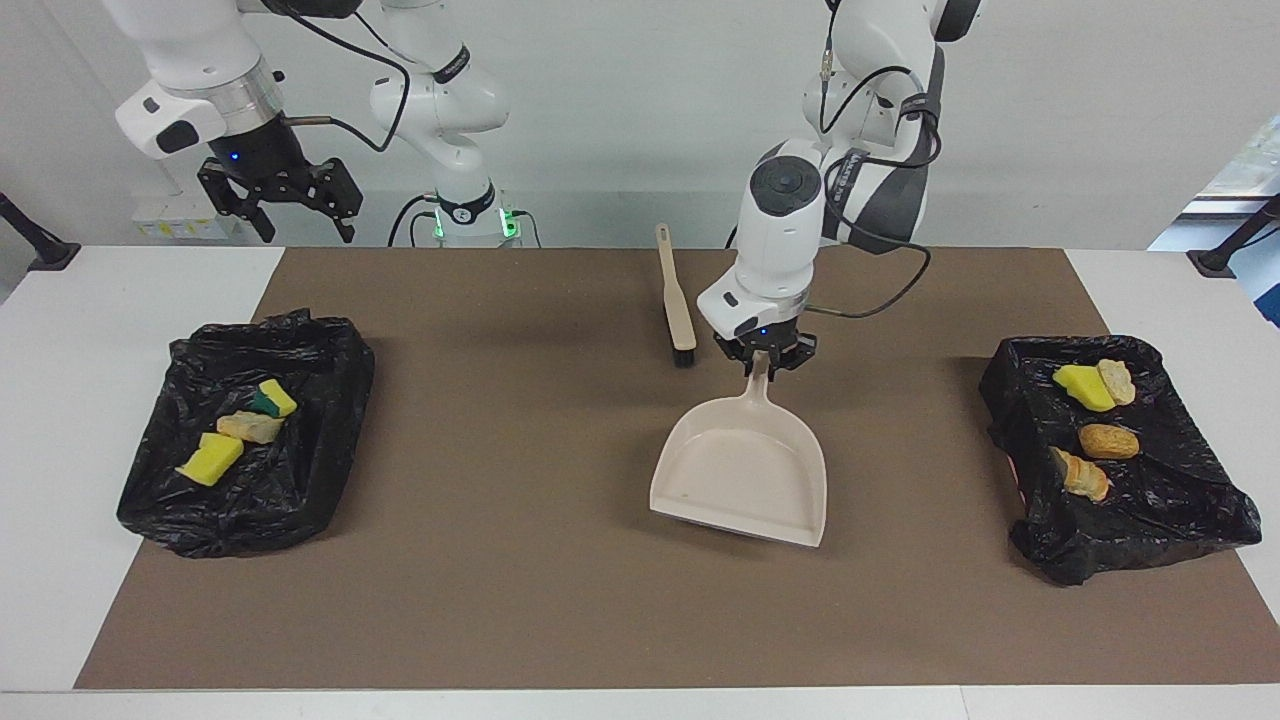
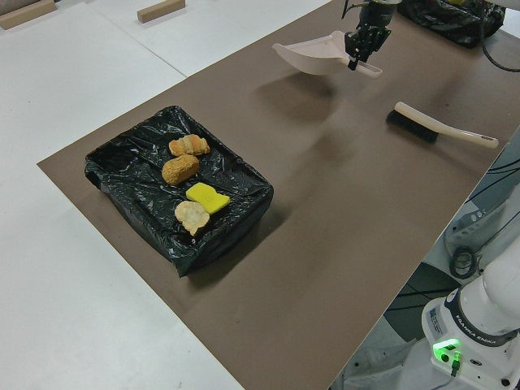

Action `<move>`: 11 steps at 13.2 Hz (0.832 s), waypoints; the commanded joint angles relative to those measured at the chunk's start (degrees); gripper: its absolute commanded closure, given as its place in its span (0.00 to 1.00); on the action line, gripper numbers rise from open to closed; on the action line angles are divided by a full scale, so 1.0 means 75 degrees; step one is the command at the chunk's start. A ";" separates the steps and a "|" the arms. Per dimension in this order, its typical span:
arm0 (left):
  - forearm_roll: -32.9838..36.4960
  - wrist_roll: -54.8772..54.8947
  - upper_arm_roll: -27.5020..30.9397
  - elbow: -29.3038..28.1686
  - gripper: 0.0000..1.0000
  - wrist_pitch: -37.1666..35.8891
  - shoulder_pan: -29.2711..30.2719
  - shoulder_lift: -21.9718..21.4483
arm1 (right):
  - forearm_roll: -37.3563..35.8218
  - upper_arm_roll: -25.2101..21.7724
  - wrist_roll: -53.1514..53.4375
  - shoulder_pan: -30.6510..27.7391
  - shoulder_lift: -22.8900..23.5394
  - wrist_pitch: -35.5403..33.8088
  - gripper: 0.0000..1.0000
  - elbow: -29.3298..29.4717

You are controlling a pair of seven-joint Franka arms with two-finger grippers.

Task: Sweep and dump trash in bin
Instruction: 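Bring the empty dustpan back to the table center with the left gripper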

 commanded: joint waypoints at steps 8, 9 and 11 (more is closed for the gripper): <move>-0.0469 -0.1555 0.0158 -0.0138 1.00 0.0877 -0.0539 0.0478 | 0.0319 0.0326 0.0794 -0.0285 -0.0016 0.0428 0.00 0.0015; -0.0469 -0.1954 0.0170 -0.0138 1.00 0.1017 -0.0655 0.0630 | 0.0238 0.0326 0.0747 -0.0285 0.0054 0.0429 0.00 0.0049; -0.0481 -0.2040 0.0158 -0.0126 1.00 0.1088 -0.0668 0.0655 | 0.0073 0.0338 0.0246 -0.0215 0.0335 0.0323 0.00 0.0283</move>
